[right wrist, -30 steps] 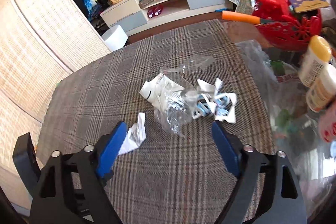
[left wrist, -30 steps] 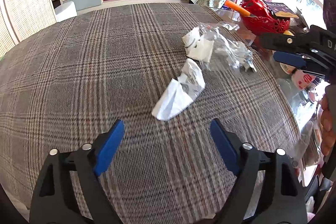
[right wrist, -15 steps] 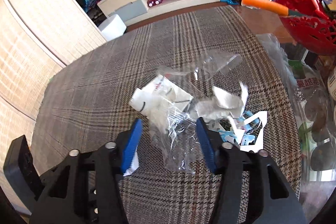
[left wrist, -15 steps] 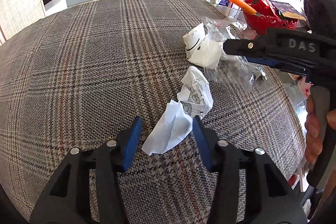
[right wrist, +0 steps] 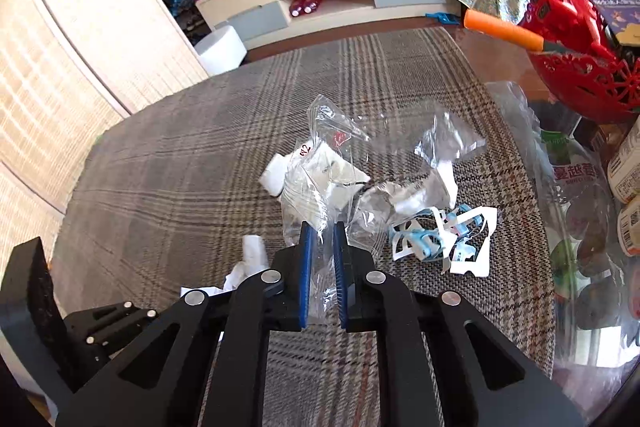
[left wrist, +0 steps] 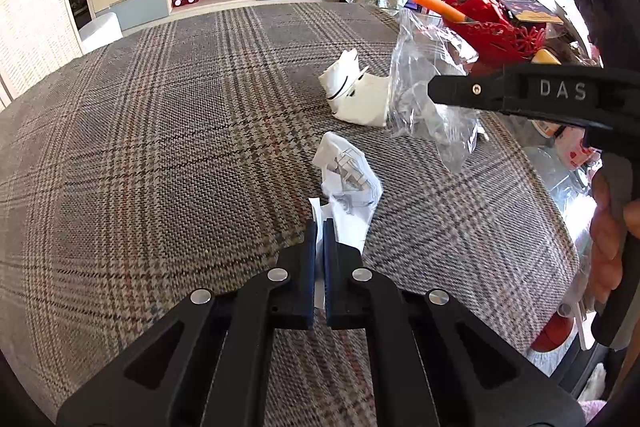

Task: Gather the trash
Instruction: 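Carry the white paper and plastic bag over the black bin with both grippers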

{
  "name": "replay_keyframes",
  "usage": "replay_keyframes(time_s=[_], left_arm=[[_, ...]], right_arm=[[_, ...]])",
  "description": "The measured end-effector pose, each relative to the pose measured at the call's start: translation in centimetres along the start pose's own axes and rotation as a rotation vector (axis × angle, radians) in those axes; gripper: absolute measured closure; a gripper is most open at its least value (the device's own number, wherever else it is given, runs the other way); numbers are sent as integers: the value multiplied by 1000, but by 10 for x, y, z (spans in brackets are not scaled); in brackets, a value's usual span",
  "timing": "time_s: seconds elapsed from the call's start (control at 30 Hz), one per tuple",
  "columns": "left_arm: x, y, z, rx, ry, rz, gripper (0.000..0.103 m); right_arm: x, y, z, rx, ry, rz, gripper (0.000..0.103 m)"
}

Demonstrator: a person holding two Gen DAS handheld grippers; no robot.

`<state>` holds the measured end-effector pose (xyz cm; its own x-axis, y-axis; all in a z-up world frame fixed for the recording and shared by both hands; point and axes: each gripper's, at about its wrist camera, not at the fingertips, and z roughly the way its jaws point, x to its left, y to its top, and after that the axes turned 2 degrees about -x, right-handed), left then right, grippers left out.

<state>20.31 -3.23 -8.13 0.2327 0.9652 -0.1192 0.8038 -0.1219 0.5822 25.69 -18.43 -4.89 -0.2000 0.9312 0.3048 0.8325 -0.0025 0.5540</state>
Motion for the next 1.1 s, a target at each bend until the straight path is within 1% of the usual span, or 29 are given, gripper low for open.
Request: replay_keyframes(time_s=[0.1, 0.23, 0.3, 0.4, 0.6, 0.7, 0.8, 0.93, 1.1], left_arm=[[-10, 0, -22, -24, 17, 23, 102], [-22, -4, -70, -82, 34, 42, 102], [-29, -7, -92, -99, 39, 49, 102], [-41, -19, -120, -115, 51, 68, 102], [-61, -57, -172, -149, 44, 56, 102], [-67, -83, -188, -149, 45, 34, 102], [-67, -110, -199, -146, 39, 3, 101], [-65, -148, -203, -127, 39, -30, 101], [-69, -187, -200, -105, 2, -74, 101]], right_arm=[[9, 0, -24, -26, 4, -5, 92], [20, -1, -66, -72, 11, -19, 92], [25, -4, -91, -100, 22, -23, 92], [31, -17, -125, -130, 35, -30, 92], [45, -56, -182, -163, 9, -60, 92], [46, -83, -204, -171, 1, -61, 92], [44, -109, -214, -159, 0, -66, 92], [41, -142, -221, -135, -11, -79, 92], [36, -184, -221, -101, -26, -88, 92]])
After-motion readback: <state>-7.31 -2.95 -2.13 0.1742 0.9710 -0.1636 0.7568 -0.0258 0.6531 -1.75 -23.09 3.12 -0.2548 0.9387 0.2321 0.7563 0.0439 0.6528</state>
